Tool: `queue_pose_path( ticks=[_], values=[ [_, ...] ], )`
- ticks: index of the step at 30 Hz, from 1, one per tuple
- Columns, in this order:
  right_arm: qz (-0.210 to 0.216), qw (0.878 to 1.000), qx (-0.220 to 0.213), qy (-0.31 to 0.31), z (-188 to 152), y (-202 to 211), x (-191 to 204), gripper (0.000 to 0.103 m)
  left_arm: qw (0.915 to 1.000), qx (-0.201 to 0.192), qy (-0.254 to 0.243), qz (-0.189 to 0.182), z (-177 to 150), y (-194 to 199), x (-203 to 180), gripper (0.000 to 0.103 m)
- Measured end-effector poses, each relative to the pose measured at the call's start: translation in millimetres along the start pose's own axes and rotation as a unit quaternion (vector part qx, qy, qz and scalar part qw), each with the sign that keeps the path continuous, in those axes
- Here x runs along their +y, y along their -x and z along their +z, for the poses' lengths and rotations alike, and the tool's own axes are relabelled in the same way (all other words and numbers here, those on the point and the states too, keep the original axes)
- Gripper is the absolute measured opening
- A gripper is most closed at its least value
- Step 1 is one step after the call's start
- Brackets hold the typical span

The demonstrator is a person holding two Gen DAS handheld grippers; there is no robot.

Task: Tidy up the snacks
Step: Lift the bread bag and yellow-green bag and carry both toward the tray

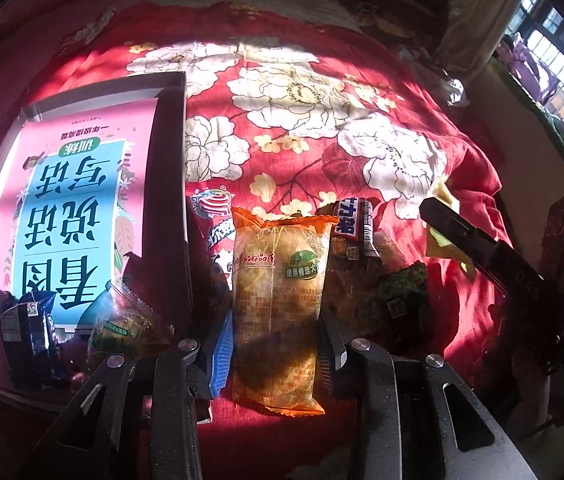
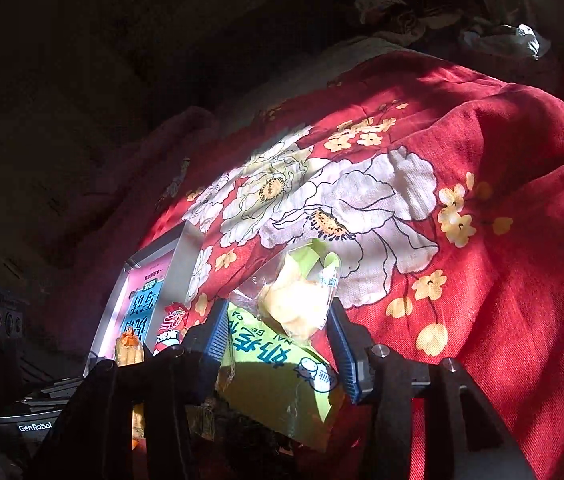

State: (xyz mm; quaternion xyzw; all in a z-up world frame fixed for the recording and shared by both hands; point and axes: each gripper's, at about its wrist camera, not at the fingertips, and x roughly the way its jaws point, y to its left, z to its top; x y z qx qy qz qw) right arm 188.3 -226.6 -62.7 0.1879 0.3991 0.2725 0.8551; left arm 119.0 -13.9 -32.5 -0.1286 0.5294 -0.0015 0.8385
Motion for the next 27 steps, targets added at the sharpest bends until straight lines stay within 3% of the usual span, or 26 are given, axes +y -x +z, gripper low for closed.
queue_pose_path(
  ticks=[10, 27],
  values=[
    [0.006, 0.999, -0.031, 0.024, 0.1, 16.0, 16.1, 0.048, 0.9997, -0.023, 0.005, -0.010, 1.6, 18.3, 4.5, 0.036],
    [0.019, 0.997, -0.038, 0.068, -6.5, 22.3, 52.2, 0.048, 0.9977, -0.061, 0.025, -0.018, -2.1, 47.3, 24.2, 0.036]
  ],
)
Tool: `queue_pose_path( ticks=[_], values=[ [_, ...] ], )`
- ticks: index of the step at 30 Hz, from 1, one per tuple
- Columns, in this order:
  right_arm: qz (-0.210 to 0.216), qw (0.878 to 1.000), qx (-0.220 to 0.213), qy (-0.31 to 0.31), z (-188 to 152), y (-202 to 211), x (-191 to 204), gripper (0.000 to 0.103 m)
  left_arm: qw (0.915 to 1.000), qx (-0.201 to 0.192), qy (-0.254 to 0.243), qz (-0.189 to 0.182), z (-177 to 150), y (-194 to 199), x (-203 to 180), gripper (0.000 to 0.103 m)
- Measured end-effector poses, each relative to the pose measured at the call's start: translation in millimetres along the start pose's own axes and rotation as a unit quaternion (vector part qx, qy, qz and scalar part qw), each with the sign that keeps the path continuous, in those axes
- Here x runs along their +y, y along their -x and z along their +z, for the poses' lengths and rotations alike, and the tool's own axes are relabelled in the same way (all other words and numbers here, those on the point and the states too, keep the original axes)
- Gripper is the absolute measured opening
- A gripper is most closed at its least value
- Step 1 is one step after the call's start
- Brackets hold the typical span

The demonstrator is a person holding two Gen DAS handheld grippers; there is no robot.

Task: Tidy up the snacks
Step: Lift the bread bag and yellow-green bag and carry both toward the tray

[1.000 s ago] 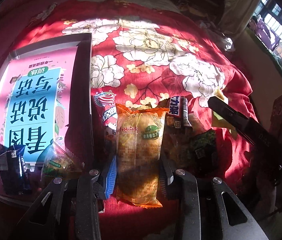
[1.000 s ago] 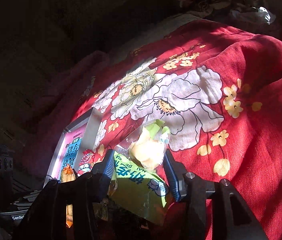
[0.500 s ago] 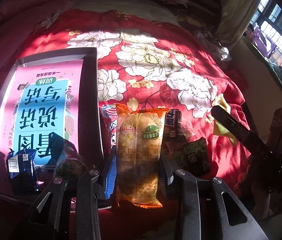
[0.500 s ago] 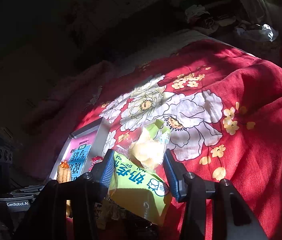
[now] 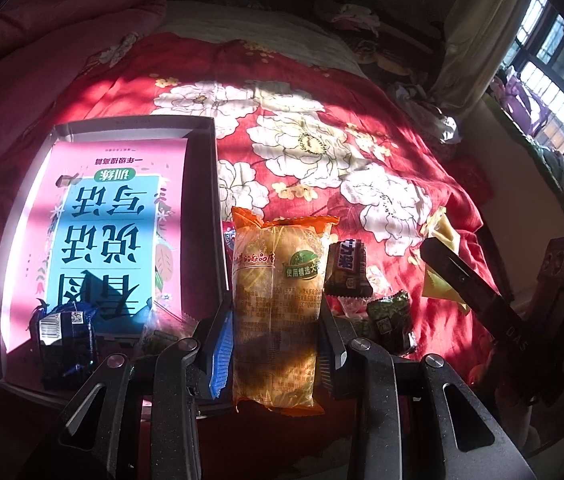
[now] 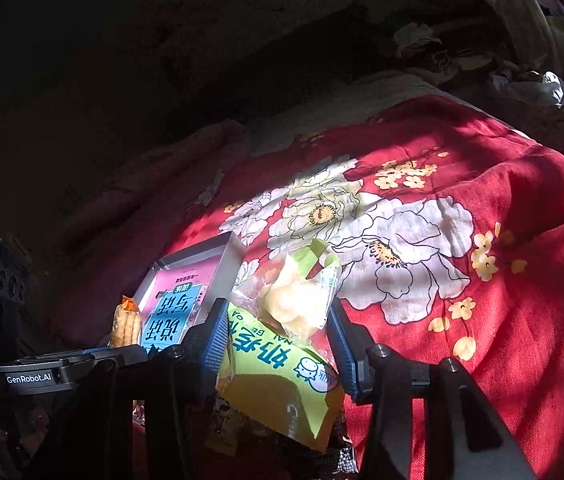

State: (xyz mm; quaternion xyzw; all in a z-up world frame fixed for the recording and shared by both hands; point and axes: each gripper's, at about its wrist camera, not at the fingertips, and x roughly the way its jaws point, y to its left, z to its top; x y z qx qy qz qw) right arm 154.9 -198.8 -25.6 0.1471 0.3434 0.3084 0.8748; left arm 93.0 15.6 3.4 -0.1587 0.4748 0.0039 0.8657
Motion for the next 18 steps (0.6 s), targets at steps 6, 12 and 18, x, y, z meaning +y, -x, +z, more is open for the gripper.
queue_pose_path(
  ticks=[6, 12, 18],
  values=[
    [0.012, 1.000, 0.004, 0.015, -3.9, -1.5, 13.7, 0.048, 0.9999, -0.005, 0.010, -0.002, -1.9, 2.7, 9.8, 0.037],
    [0.014, 0.999, 0.010, 0.029, -7.9, -5.7, 25.5, 0.048, 0.9997, -0.017, 0.018, -0.001, 0.3, 11.4, 22.2, 0.037],
    [0.014, 0.999, 0.013, 0.041, -12.9, -9.0, 38.7, 0.048, 0.9991, -0.022, 0.036, -0.001, 0.5, 17.5, 41.4, 0.037]
  ],
)
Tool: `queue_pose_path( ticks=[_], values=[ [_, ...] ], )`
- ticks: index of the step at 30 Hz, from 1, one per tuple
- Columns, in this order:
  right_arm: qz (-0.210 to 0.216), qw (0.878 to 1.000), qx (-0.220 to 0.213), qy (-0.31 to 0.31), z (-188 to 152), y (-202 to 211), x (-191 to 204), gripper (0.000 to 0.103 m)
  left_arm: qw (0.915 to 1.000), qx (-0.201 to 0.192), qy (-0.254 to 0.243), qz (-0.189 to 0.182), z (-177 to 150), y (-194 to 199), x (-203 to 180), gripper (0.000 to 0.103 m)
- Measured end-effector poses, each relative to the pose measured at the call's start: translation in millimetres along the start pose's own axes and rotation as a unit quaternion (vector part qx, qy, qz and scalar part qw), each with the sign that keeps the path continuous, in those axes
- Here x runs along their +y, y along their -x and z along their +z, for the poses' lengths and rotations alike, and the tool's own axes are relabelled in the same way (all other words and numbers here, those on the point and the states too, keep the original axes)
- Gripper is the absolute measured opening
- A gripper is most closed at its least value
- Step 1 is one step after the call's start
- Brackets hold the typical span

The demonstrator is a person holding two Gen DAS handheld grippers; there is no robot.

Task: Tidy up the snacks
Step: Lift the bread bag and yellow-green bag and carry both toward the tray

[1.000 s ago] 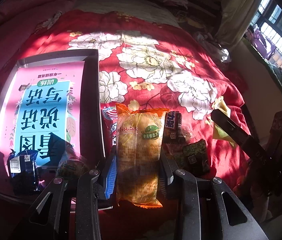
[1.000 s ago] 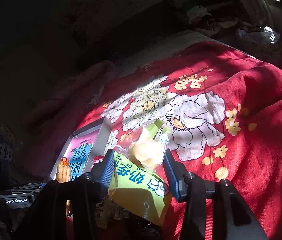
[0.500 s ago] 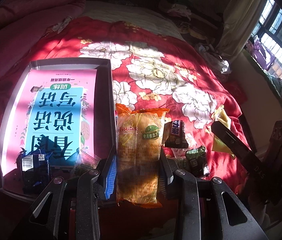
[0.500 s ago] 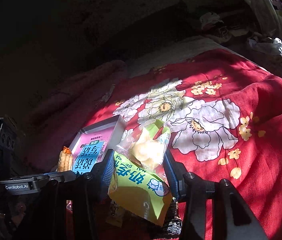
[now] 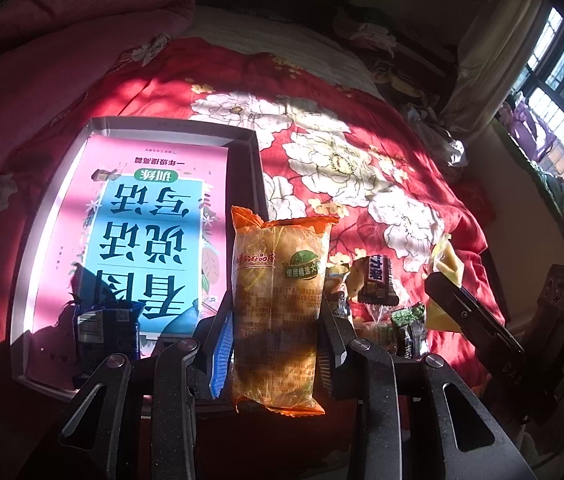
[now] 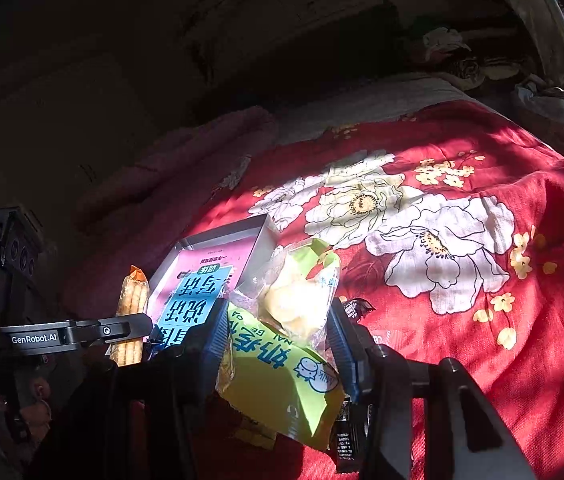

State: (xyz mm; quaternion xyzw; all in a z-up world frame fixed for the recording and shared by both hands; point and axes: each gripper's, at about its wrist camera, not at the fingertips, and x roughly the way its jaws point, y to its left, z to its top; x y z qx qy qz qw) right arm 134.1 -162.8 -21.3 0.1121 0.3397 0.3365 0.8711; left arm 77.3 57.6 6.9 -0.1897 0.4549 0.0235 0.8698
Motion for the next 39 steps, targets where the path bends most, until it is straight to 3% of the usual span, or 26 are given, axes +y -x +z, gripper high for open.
queue_pose_path(
  ticks=[26, 39],
  values=[
    [0.025, 0.998, 0.016, 0.055, -8.1, -11.5, 54.4, 0.048, 0.9952, -0.059, 0.067, 0.038, 14.6, 45.8, 83.3, 0.037],
    [0.042, 0.996, 0.032, 0.073, -14.4, -21.0, 82.9, 0.049, 0.9927, -0.062, 0.094, 0.042, 12.6, 52.0, 112.5, 0.037]
  ],
)
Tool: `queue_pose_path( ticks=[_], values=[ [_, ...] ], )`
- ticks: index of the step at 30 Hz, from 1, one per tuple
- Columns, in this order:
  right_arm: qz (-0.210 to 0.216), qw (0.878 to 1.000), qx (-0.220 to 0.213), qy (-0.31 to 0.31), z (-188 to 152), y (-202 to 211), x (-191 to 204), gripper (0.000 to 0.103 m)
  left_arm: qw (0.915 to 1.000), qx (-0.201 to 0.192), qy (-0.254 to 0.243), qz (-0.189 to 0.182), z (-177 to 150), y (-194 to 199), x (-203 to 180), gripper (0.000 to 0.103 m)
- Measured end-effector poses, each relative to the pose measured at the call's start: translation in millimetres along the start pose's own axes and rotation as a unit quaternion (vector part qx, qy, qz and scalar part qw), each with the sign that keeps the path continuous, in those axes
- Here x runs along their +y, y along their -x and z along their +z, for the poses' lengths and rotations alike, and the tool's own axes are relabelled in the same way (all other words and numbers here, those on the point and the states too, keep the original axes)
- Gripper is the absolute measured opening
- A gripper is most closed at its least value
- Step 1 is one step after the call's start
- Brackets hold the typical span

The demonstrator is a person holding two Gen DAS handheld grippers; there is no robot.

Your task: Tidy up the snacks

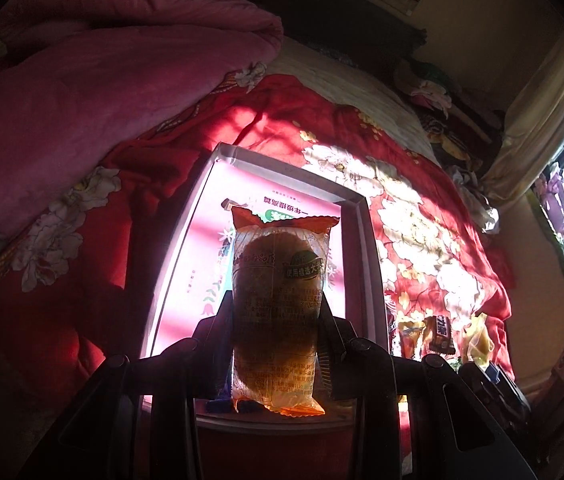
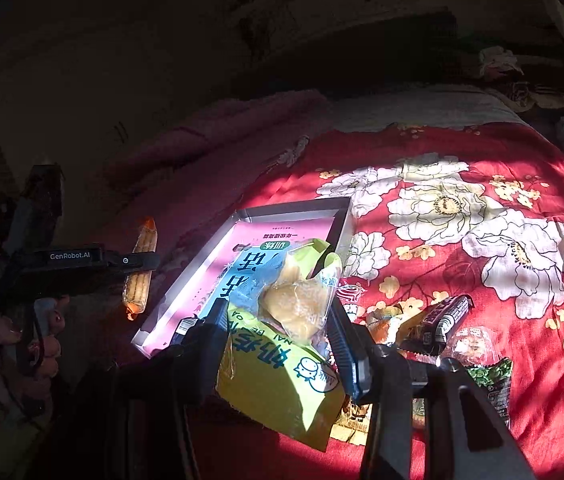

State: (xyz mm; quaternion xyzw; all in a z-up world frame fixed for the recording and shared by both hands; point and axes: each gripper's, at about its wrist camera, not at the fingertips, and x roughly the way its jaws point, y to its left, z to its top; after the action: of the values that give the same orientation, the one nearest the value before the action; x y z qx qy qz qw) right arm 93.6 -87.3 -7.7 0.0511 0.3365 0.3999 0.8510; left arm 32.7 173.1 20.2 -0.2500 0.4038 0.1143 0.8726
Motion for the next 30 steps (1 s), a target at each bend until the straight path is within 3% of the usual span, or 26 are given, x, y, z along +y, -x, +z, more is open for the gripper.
queue_pose_path(
  ticks=[30],
  values=[
    [0.003, 0.998, 0.034, 0.044, -1.6, -35.1, 58.3, 0.049, 0.9998, 0.011, 0.018, 0.006, -2.9, -1.9, 40.1, 0.037]
  ],
)
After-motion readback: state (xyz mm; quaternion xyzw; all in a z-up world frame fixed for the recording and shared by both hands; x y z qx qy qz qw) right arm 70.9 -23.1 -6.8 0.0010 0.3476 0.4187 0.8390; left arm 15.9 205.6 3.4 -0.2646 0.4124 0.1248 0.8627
